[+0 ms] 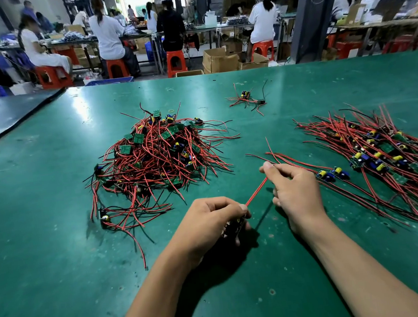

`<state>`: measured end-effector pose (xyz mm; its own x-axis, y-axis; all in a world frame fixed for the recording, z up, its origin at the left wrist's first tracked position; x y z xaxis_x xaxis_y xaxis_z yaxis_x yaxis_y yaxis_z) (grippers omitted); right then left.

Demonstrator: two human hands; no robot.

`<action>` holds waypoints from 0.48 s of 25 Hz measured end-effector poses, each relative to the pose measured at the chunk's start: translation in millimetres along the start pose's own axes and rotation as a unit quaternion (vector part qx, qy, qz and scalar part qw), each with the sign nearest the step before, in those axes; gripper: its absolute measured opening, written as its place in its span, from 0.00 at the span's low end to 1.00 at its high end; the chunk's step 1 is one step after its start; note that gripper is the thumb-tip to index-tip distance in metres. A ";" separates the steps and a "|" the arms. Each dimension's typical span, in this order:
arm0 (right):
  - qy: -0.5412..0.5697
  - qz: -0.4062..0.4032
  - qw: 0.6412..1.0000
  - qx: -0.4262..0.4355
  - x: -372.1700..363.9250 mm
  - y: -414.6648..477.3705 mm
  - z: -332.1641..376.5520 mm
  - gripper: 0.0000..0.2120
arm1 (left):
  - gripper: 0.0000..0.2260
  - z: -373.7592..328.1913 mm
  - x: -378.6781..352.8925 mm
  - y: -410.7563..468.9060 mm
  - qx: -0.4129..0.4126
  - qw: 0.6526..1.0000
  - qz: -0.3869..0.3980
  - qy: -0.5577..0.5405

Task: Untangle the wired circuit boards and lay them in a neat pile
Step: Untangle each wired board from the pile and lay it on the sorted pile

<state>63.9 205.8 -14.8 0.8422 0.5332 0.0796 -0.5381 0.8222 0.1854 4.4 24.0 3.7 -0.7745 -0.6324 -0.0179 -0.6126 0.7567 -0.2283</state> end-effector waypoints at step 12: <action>-0.078 0.190 0.977 0.056 -21.4 -21.4 16.7 0.05 | 0.17 -7.3 13.1 1.1 -0.011 0.940 -0.049 -0.337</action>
<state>58.0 173.5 -4.1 0.5815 0.7521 0.3101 -0.8135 0.5390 0.2182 -7.5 17.8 10.3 -0.4427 -0.6555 -0.6118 -0.6855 0.6873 -0.2403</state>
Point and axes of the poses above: each hand's wrist, its own y-axis towards the middle knuckle, its own x-axis out of the back of the hand, z = x × y, the point moved 4 cm from there along y, towards the middle knuckle, and after that the axes turned 2 degrees about x, right-handed, at the moved point
